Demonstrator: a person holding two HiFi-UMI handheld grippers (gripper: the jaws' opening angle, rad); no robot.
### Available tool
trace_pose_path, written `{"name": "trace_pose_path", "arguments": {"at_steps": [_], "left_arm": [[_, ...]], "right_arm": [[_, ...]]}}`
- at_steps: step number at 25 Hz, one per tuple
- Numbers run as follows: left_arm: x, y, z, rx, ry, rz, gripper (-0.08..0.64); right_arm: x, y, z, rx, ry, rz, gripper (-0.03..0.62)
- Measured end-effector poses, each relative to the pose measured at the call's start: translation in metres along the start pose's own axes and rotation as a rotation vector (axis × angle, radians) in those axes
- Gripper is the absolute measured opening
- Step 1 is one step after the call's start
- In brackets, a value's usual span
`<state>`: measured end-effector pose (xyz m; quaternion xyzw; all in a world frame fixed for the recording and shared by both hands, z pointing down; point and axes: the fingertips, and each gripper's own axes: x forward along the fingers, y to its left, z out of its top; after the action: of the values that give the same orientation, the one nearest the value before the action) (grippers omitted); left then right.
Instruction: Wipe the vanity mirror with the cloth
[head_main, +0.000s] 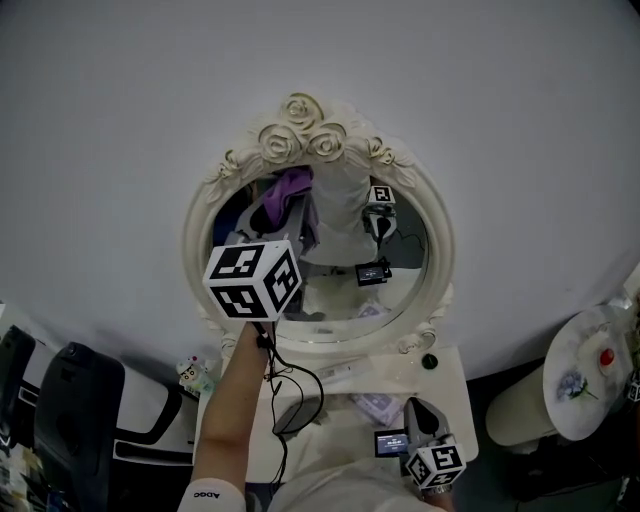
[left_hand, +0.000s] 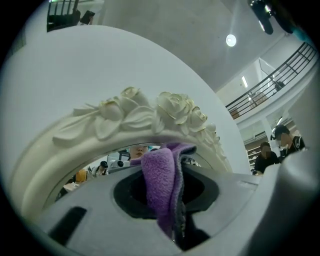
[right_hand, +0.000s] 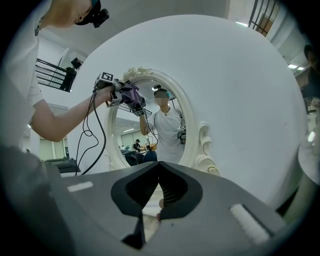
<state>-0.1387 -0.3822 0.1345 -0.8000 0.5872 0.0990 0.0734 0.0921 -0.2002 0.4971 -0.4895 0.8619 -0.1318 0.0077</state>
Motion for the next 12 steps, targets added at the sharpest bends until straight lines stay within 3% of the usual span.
{"name": "trace_pose_path", "arguments": {"at_steps": [5, 12], "left_arm": [[-0.021, 0.038, 0.002, 0.010, -0.017, 0.094, 0.095], [-0.042, 0.070, -0.007, 0.029, 0.006, 0.171, 0.095]], "right_arm": [[0.008, 0.009, -0.001, -0.022, 0.020, 0.034, 0.008], [0.020, 0.024, -0.001, -0.047, 0.038, 0.093, 0.008]]}}
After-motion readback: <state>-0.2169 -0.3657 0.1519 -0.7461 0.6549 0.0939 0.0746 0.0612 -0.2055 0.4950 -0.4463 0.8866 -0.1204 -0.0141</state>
